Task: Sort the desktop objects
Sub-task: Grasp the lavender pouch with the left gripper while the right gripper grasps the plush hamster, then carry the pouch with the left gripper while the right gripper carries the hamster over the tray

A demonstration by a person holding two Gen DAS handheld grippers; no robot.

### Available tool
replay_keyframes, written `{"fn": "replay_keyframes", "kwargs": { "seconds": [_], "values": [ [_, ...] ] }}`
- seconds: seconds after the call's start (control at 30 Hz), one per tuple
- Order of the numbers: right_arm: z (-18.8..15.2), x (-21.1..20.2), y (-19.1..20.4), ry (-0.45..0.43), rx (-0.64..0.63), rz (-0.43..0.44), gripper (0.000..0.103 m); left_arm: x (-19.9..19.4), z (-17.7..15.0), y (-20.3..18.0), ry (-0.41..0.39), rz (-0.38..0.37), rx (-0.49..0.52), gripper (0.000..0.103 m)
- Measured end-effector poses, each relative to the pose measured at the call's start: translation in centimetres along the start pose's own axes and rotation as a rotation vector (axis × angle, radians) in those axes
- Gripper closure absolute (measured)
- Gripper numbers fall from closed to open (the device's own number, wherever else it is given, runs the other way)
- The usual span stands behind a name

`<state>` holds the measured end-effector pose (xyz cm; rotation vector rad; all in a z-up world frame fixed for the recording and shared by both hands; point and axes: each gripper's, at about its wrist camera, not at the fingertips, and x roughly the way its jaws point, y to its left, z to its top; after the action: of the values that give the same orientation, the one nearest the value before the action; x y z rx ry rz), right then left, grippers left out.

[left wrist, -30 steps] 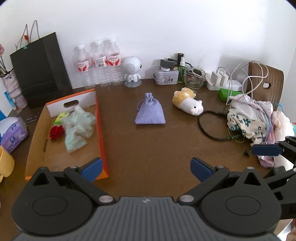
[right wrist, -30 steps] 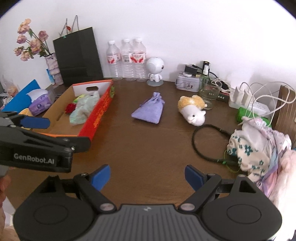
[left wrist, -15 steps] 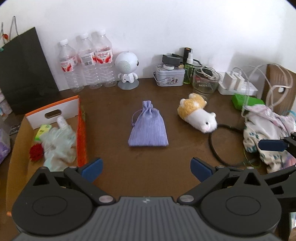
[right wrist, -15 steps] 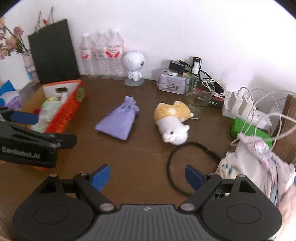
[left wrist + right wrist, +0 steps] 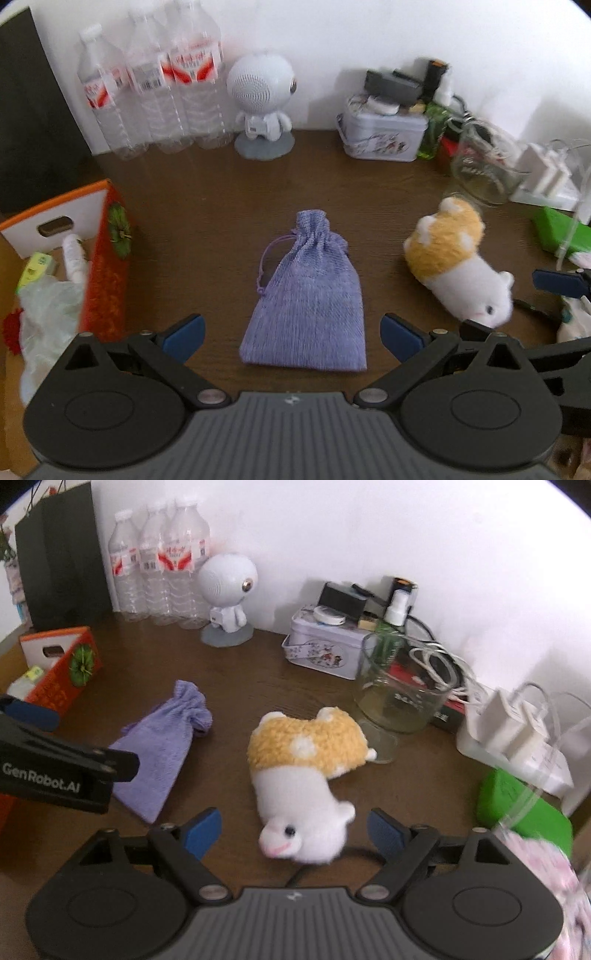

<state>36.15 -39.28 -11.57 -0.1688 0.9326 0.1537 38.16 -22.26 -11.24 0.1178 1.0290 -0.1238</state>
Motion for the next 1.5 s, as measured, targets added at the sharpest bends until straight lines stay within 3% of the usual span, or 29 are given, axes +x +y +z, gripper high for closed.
{"fn": "replay_keyframes", "kwargs": {
  "seconds": [0.17,0.3,0.4,0.47,0.53,0.77,1.0,1.5],
  "values": [
    [0.8,3.2,0.1,0.019,-0.046,0.011,0.031,2.9,0.3,-0.1,0.047,0.01,-0.013,0.0],
    [0.6,4.3,0.0,0.03,-0.047,0.054,0.056,4.4,0.2,0.1,0.071,-0.001,-0.033,0.011],
    [0.6,4.3,0.1,0.023,-0.055,0.078,0.058,4.8,-0.1,0.2,0.073,-0.028,-0.037,0.034],
    [0.6,4.2,0.1,0.014,-0.043,0.097,0.06,4.4,-0.1,0.3,0.052,-0.051,-0.037,0.072],
    [0.6,4.1,0.2,0.008,-0.031,0.11,0.06,3.9,0.1,0.4,0.033,-0.075,-0.042,0.083],
    [0.5,3.0,0.7,0.001,-0.022,0.123,0.06,2.3,0.1,0.6,0.009,-0.099,-0.043,0.091],
    [0.1,0.2,1.6,-0.024,-0.025,0.122,0.06,-0.8,-0.5,0.9,-0.021,-0.133,-0.052,0.091],
    [-2.7,-11.5,6.4,-0.116,-0.048,0.116,0.06,-11.4,-5.4,2.8,-0.112,-0.142,-0.039,0.091]
  ]
}}
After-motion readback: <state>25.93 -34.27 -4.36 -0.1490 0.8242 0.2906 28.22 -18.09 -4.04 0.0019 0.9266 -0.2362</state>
